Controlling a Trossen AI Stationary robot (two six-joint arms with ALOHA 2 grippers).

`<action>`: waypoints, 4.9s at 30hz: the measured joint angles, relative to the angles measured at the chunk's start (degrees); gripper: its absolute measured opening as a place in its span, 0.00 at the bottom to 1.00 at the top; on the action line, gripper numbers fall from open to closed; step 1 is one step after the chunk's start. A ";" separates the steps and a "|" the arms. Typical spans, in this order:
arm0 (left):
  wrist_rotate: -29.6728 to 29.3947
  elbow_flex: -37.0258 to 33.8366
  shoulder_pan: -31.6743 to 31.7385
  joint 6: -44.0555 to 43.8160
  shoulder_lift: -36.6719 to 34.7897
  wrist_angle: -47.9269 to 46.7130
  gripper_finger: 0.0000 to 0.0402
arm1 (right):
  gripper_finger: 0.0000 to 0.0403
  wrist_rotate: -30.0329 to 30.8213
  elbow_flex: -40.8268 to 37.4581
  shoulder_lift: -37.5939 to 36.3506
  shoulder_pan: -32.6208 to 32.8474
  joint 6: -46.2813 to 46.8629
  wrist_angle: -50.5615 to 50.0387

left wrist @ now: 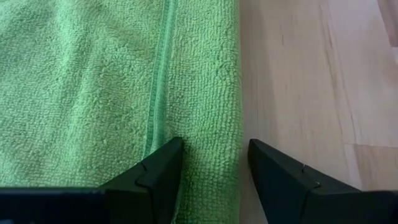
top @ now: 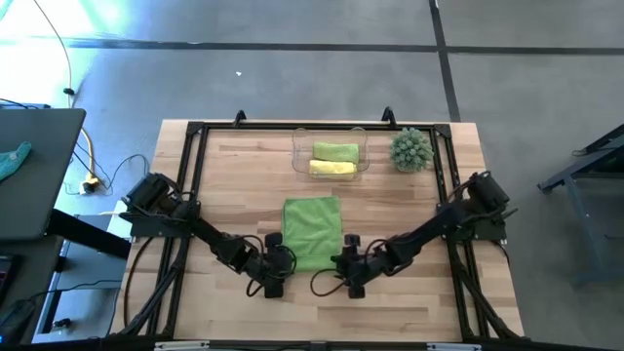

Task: Roll microfiber towels into tight, uniform cylinder then place into a basket
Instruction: Roll the green microfiber towel

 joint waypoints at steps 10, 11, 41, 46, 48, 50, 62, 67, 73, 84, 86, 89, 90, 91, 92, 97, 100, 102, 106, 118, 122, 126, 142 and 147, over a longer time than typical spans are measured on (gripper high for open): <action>0.13 -0.02 0.00 -0.84 0.00 -0.03 0.44 | 0.48 2.32 0.21 4.79 -0.23 -5.47 -0.26; 0.19 -0.02 0.00 -1.12 0.00 -0.03 0.44 | 0.46 2.13 0.26 5.04 -0.30 -4.25 -0.58; 16.38 -0.09 2.72 -13.42 -5.05 -1.75 0.01 | 0.01 -24.51 -0.20 1.04 -7.88 16.54 -2.02; 20.32 -0.13 4.94 -16.60 -5.00 -3.43 0.02 | 0.01 -26.62 -0.11 1.36 -9.78 17.86 -1.73; 20.81 -0.50 5.39 -17.93 -4.72 -3.91 0.02 | 0.01 -25.32 -0.11 1.32 -10.27 17.64 -1.61; 21.36 -0.98 5.74 -18.54 -4.74 -3.77 0.02 | 0.01 -24.96 -0.11 0.94 -10.62 15.87 -1.67; 22.21 -1.38 6.51 -19.05 -4.93 -4.60 0.02 | 0.28 -23.86 -0.28 -9.31 -7.88 5.14 -9.97; 21.95 -1.39 6.51 -18.90 -4.90 -4.44 0.02 | 0.29 -12.91 -0.04 -6.52 1.54 -15.48 -1.76; 21.77 -1.40 6.51 -18.90 -4.87 -4.41 0.02 | 0.29 7.79 -0.09 1.57 6.25 -30.17 4.65; 21.53 -1.42 6.51 -18.44 -4.83 -3.87 0.02 | 0.33 11.83 -0.07 5.73 4.77 -14.38 8.60; 21.53 -1.42 6.51 -18.44 -4.83 -3.82 0.02 | 0.33 11.74 -0.07 5.73 4.27 -11.37 8.09; 21.50 -1.42 6.51 -18.46 -4.81 -3.79 0.02 | 0.34 11.44 -0.04 5.89 3.58 -10.81 7.46; 21.51 -1.42 6.51 -18.46 -4.81 -3.77 0.02 | 0.34 11.15 -0.04 6.01 3.47 -10.81 7.15; 21.52 -1.42 6.51 -18.46 -4.81 -3.76 0.02 | 0.35 10.80 -0.04 6.02 3.35 -10.85 6.96; 21.53 -1.42 6.51 -18.46 -4.81 -3.76 0.02 | 0.36 10.08 -0.01 6.03 3.14 -10.83 6.88; 21.55 -1.42 6.49 -18.48 -4.79 -3.72 0.02 | 0.40 8.67 0.04 6.08 2.69 -8.52 6.56; 21.55 -1.42 6.49 -18.54 -4.79 -3.72 0.02 | 0.34 7.46 0.04 6.08 2.16 -7.06 6.51; 21.55 -1.42 6.49 -18.88 -4.79 -3.69 0.02 | 0.26 4.50 0.04 6.02 1.31 -4.22 6.46; 21.57 -1.42 6.49 -20.03 -4.79 -3.69 0.02 | 0.06 -4.00 0.17 6.03 -0.73 0.43 8.23; 24.29 -1.52 5.27 -23.69 -5.76 -3.89 0.02 | 0.02 -33.91 -3.93 6.14 -10.33 13.47 17.75; 29.07 -1.31 5.53 -23.84 -7.56 -3.77 0.05 | 0.01 -34.69 -5.25 6.04 -11.17 16.68 18.76; 30.10 -1.29 6.47 -22.50 -7.65 -4.52 0.10 | 0.01 -32.46 -5.45 6.04 -10.49 17.19 18.47; 30.35 -1.13 7.77 -7.45 -14.93 -21.16 0.33 | 0.01 -28.60 -5.51 6.06 -9.45 19.22 16.04; 29.09 -1.14 4.61 -7.26 -20.74 -20.20 0.34 | 0.01 -28.48 -5.55 6.06 -9.45 19.18 16.16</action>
